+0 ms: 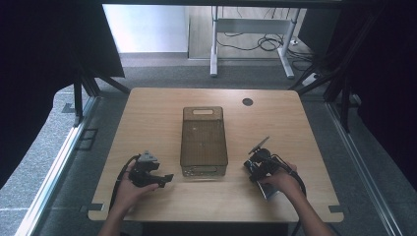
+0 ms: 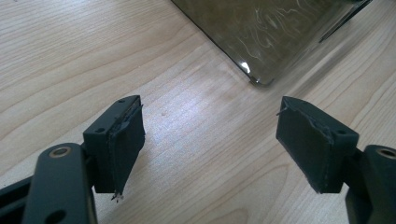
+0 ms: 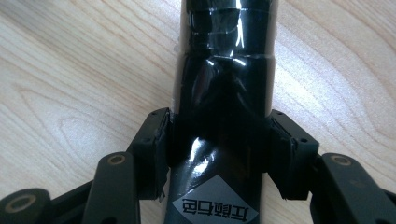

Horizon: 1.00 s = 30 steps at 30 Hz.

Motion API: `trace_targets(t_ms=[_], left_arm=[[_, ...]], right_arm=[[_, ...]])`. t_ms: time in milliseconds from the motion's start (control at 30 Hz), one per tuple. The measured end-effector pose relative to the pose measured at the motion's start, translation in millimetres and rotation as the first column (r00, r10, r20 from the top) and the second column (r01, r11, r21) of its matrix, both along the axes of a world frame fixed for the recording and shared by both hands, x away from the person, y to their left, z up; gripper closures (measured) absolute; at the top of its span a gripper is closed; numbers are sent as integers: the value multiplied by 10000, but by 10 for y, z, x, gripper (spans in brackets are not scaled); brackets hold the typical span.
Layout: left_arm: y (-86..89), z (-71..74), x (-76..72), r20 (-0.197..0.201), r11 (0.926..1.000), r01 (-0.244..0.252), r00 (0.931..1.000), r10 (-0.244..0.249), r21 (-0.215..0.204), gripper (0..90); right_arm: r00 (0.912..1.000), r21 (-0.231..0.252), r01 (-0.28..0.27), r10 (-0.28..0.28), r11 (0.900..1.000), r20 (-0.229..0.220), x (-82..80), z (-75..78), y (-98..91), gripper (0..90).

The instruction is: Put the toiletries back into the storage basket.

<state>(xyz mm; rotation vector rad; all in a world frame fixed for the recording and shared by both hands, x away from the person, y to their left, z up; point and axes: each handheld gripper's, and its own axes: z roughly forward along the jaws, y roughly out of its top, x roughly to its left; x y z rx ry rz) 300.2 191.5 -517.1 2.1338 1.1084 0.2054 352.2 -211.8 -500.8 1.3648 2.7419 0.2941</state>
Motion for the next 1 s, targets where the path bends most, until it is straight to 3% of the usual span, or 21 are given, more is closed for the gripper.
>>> trace_targets(t_ms=[300, 500, 767, 1000], left_arm=[[0, -8, 10, -14, 10000, 2, 10000, -2, 21, 239], [-15, 10, -8, 22, 10000, 23, 10000, -23, 20, 239], [-29, -9, 0, -41, 9999, 97, 9999, -97, 110, 239], [-23, -9, 1, -23, 9999, 90, 10000, -90, 101, 239]], right_arm=[[9995, 624, 287, -278, 9976, -162, 33, 151, -60, 463], [9991, 1090, 416, -411, 9932, -65, 96, 352, -56, 464], [9981, 1642, 604, -611, 9846, -11, 225, 555, 51, 464], [9970, 1765, 769, -761, 9813, -114, 358, 685, 153, 465]])
